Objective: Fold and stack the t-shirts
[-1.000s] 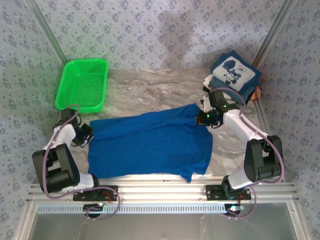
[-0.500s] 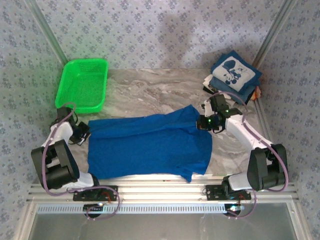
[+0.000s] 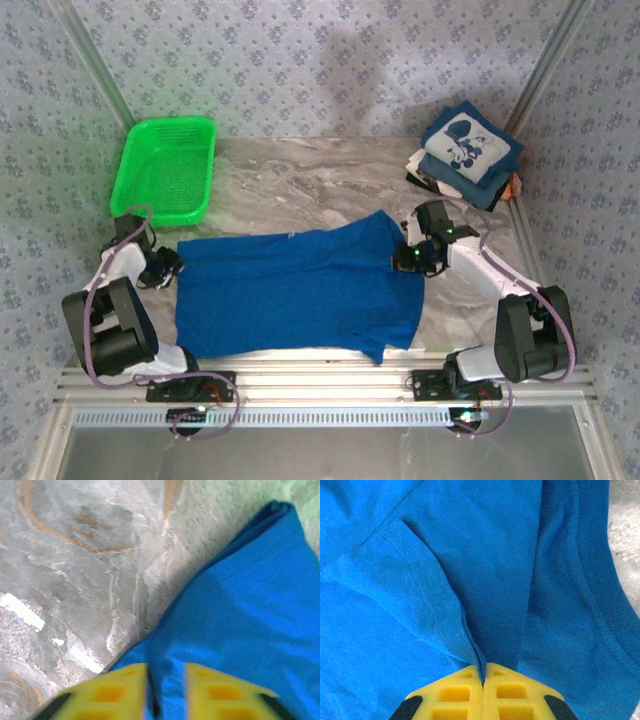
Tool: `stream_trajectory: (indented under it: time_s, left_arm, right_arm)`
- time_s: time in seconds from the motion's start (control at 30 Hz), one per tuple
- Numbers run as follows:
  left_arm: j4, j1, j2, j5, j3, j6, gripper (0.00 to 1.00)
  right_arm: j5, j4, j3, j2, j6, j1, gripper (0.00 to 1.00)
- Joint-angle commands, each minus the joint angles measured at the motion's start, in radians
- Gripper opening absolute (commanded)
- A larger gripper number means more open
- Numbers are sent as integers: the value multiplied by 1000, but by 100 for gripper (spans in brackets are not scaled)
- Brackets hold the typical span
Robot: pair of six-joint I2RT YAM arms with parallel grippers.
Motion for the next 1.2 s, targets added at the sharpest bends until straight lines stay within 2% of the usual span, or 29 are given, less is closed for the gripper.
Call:
stream_trajectory:
  time_s: [0.0, 0.03, 0.13, 0.23, 0.33, 0.4, 0.53, 0.7, 0.9, 1.07, 1.17]
  left_arm:
    - [-35, 7, -10, -28, 30, -1, 45]
    - [-50, 7, -28, -37, 35, -5, 49]
    - [-91, 7, -105, -52, 60, -17, 58]
    - [-98, -1, -178, -7, 93, -29, 62]
    - [-98, -63, -209, 11, 147, -21, 64]
    - [-76, -130, -212, 23, 177, -13, 64]
    - [5, -243, -168, 62, 202, 2, 64]
    - [51, -357, -21, 107, 240, 32, 61]
    - [97, -401, 124, 85, 243, 34, 56]
    - [77, -403, 219, 17, 253, 33, 54]
    - [53, -403, 283, -19, 276, 31, 52]
  right_arm:
    - [-8, 3, -23, 25, 14, 7, 11]
    - [-8, -9, -24, 29, 6, 7, 20]
    - [-8, -75, -20, 13, -17, 5, 34]
    - [-15, -108, -4, -50, -33, 0, 46]
    - [-17, -105, 36, -102, -18, -10, 62]
    - [-22, -80, 87, -81, -3, -39, 68]
    - [-44, -84, 261, 102, -35, -84, 69]
    - [-83, -84, 498, 412, -47, -103, 66]
    - [-75, -65, 613, 605, -31, -109, 62]
    - [-83, -55, 663, 677, -52, -88, 61]
    - [-76, -57, 667, 700, -48, -87, 56]
